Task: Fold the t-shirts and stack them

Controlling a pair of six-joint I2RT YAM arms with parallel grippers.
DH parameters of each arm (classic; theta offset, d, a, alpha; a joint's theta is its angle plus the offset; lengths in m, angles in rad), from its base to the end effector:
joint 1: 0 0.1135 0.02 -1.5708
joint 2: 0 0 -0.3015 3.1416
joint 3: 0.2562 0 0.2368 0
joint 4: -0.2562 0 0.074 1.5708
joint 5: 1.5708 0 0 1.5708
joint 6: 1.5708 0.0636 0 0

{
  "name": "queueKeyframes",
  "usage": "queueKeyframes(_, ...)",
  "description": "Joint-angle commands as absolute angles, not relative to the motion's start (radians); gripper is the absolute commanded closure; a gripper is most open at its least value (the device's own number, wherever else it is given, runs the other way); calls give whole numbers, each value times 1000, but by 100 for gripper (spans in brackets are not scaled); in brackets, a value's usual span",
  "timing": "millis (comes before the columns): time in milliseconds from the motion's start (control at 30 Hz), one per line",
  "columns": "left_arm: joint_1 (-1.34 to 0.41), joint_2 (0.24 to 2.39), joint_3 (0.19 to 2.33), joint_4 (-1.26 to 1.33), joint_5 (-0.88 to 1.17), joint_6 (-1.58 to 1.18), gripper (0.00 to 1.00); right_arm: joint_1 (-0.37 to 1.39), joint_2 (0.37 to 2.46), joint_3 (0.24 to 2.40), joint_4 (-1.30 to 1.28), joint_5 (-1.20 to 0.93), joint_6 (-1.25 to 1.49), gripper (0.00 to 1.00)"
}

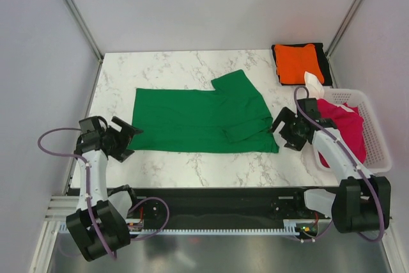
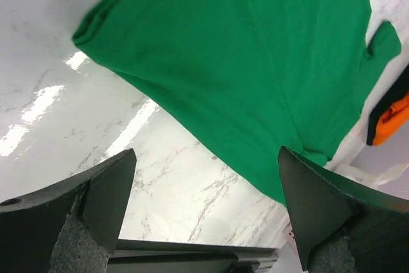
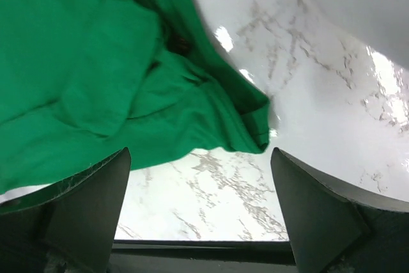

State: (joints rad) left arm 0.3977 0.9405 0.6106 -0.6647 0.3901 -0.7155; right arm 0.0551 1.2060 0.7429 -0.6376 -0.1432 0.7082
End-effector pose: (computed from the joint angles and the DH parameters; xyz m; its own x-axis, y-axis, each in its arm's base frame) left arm 0.1484 0.0361 0.2283 -0.4738 -0.8571 -0.2020 -0.6333 0.4911 -0.5981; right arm 0.2054 0.0204 0.2244 -0.7535 0.6032 -0.2613 0.4886 0.7798 0.3913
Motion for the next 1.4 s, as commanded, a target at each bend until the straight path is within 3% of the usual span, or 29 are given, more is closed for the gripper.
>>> queueKeyframes(0, 399, 934, 652, -664, 555, -638, 0, 70, 1146, 833, -603, -163, 718, 2)
queueKeyframes(167, 333, 934, 793, -744, 429, -511, 0, 193, 1277, 1096, -635, -65, 646, 2)
queueKeyframes(300, 253, 977, 871, -767, 321, -448, 0, 218, 1547, 1319, -644, -55, 559, 2)
queueKeyframes(467, 192, 1011, 789, -703, 291, -448, 0, 219, 1880, 1663, -646, -97, 442, 2)
queueKeyframes(767, 126, 1037, 784, -690, 236, -448, 1, 219, 2317, 2098, -584, -72, 394, 4)
queueKeyframes(1233, 32, 1003, 781, -692, 180, -457, 3, 222, 2600, 2292, -402, 9, 460, 10)
queueKeyframes(1367, 18, 1006, 778, -693, 169, -462, 3, 227, 2626, 2250, -374, 3, 477, 18)
